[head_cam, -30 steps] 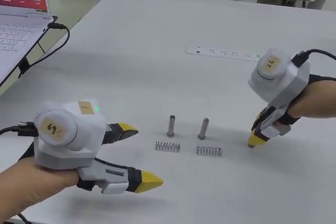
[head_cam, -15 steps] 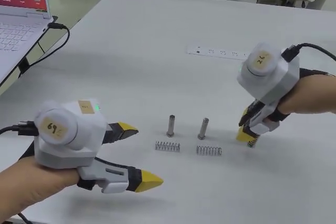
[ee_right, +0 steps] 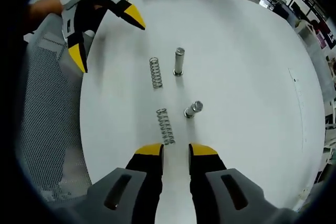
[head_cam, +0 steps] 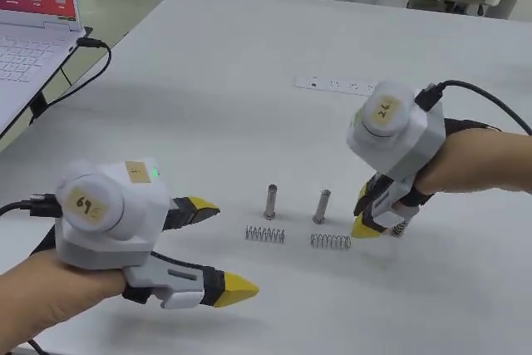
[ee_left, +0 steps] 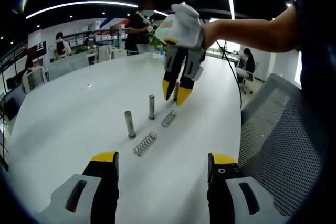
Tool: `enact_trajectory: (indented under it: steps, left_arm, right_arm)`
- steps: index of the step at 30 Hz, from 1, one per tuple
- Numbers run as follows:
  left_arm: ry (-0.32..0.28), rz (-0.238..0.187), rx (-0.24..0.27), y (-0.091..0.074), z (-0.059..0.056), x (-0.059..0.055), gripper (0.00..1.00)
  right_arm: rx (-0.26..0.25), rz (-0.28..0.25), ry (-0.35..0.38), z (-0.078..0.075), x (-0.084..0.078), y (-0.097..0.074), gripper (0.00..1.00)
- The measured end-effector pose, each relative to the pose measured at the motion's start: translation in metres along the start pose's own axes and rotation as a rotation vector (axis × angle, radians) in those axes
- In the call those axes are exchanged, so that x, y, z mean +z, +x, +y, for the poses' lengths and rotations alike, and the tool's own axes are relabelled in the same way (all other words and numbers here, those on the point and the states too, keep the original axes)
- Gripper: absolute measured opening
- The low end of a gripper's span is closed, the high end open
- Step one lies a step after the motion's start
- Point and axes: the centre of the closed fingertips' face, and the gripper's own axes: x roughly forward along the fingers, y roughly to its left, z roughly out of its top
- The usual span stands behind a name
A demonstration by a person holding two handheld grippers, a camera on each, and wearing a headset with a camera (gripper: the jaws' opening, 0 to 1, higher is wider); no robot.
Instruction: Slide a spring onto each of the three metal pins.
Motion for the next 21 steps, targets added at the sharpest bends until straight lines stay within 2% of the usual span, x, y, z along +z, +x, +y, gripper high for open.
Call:
enact_trajectory:
  steps: [10,21]
  left_arm:
    - [0.001,0.003,-0.005,0.000,-0.001,0.000,0.64]
    - [-0.001,0.005,-0.010,-0.001,-0.003,-0.001,0.64]
  right_arm:
    - [0.009,0.025,-0.053,0.005,-0.001,0.015,0.13]
    - [0.024,0.037,-0.062,0.008,-0.001,0.025,0.11]
